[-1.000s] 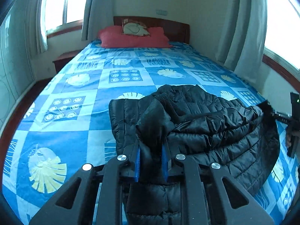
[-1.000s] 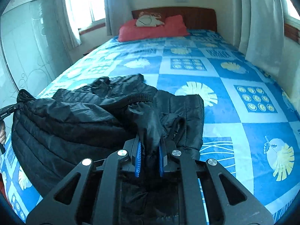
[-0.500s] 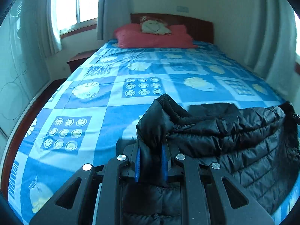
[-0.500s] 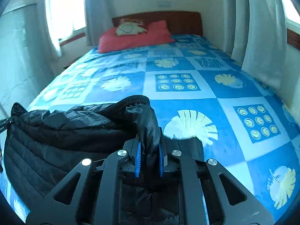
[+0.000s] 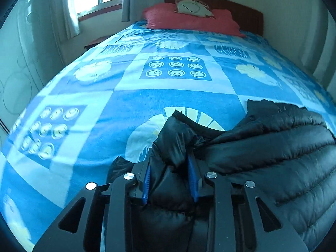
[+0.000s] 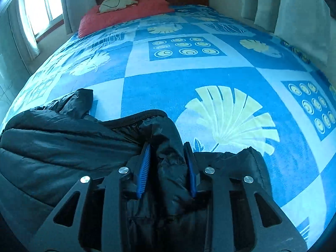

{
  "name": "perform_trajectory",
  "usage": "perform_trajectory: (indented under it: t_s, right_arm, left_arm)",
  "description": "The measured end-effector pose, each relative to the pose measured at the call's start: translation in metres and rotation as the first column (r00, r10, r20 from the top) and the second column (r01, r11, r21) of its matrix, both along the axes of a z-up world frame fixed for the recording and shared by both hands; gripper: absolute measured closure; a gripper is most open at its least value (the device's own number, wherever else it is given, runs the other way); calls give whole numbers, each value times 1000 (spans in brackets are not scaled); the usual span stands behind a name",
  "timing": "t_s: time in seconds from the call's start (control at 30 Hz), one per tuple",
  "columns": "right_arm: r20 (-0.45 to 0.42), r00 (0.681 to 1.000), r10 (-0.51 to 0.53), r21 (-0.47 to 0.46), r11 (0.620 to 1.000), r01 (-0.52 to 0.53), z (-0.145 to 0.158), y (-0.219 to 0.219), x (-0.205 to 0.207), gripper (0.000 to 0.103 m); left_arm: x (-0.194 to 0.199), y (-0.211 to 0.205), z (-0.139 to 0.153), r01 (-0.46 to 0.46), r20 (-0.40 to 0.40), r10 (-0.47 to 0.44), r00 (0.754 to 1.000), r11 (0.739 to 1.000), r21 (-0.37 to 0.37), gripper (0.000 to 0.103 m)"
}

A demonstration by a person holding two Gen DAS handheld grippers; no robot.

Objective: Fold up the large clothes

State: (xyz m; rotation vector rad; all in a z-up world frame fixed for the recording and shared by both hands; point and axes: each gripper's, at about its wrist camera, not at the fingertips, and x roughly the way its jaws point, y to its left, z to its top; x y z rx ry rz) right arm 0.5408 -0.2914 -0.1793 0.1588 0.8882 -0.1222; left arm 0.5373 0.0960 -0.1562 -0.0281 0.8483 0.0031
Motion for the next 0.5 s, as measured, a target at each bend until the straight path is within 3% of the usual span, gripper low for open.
perform_trajectory:
  t_s: [0.13,0.23,0.3,0.37,0.43,0.5]
  right_arm:
    - [-11,1000,-1,-14,1000,0,1,2,2,72]
    - [-10,1000,-2,-2,1000,2,11,-1,-1,63]
    - [30,999,-27,6,1000,27,28,-4,-10,51]
    - [94,994,-62,22,998,61,49,-2,-24,50]
    - [141,989,-55,52,998,48,64,10,-34,50]
    - [162,987,-4,50,999,-4,73,33,-39,50]
  left_arm:
    - [3,-6,0,-4,-16,4,1000,999,35,69]
    - [1,-2,13,-6,-40,7,999,1000,29,63]
    - [-5,7,28,-18,-44,18,999,1000,5,48]
    - [-13,17,42,-46,-14,46,999,999,-5,38]
    - [-26,30,62,-123,55,123,991,992,-10,37]
    - [-39,26,80,-112,122,121,985,991,-73,37]
